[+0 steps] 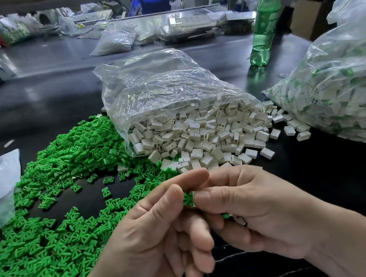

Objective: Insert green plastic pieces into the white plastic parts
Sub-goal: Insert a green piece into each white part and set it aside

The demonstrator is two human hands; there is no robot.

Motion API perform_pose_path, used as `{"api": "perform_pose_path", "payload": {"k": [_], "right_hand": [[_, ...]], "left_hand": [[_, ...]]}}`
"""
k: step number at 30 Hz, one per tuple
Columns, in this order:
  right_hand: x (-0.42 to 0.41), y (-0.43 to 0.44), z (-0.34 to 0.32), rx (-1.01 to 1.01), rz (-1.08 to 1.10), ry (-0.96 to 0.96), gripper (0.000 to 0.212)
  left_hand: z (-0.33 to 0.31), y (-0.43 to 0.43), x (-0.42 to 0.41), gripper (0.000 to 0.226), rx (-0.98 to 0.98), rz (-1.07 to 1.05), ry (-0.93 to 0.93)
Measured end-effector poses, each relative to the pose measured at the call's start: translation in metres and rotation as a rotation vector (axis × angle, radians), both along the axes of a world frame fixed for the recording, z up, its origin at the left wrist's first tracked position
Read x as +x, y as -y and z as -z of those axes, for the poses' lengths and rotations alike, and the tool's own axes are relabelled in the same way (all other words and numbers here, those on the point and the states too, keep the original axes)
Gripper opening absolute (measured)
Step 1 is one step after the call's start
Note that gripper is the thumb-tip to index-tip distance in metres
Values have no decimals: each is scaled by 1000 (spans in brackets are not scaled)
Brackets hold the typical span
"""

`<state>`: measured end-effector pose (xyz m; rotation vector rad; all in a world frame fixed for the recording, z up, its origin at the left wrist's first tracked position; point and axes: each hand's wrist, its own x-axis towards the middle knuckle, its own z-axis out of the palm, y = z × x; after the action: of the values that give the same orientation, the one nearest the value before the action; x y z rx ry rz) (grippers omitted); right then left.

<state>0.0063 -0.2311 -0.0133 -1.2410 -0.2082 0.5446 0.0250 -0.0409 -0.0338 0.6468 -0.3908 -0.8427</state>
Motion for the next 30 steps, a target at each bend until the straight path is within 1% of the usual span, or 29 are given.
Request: {"api": "perform_pose_path", "payload": {"k": [2,4,5,8,10,12,14,16,17,20,21,24,26,30], "right_hand": [[0,0,-1,26,-11,-42,44],[0,1,-1,54,-6,-71,52],[0,0,-1,76,-4,-78,51],[-2,-3,-3,108,16,-52,24],[-3,-5,-3,106,27,-40,16],[-4,-6,-4,144,14,-50,22],[-4,-7,-6,193,-15,-62,34],[-4,-7,-7,191,-24,-64,40],[-4,-7,-7,180,-20,-56,38],[-5,-7,-7,134,12,2,20],[-5,-7,-8,111,19,18,18],[-6,-6,-7,73,11,18,21],[-6,-5,-6,108,-3,-17,21],[-5,-10,-6,145,-22,-20,24]], "left_hand": [[0,2,2,36,-99,51,-45],[1,5,2,37,-173,60,-53],[1,6,2,36,-186,52,-45],[2,6,3,32,-149,0,12],[3,6,2,30,-133,-37,46],[2,7,1,31,-161,-50,63],[0,9,0,33,-198,-55,71],[0,9,-1,34,-195,-68,81],[1,9,-1,34,-172,-79,90],[1,7,0,36,-100,-87,100],[0,6,1,36,-86,-76,94],[0,1,3,33,-52,-43,78],[0,0,3,30,-27,-34,86],[1,2,2,31,-93,-19,59]]}}
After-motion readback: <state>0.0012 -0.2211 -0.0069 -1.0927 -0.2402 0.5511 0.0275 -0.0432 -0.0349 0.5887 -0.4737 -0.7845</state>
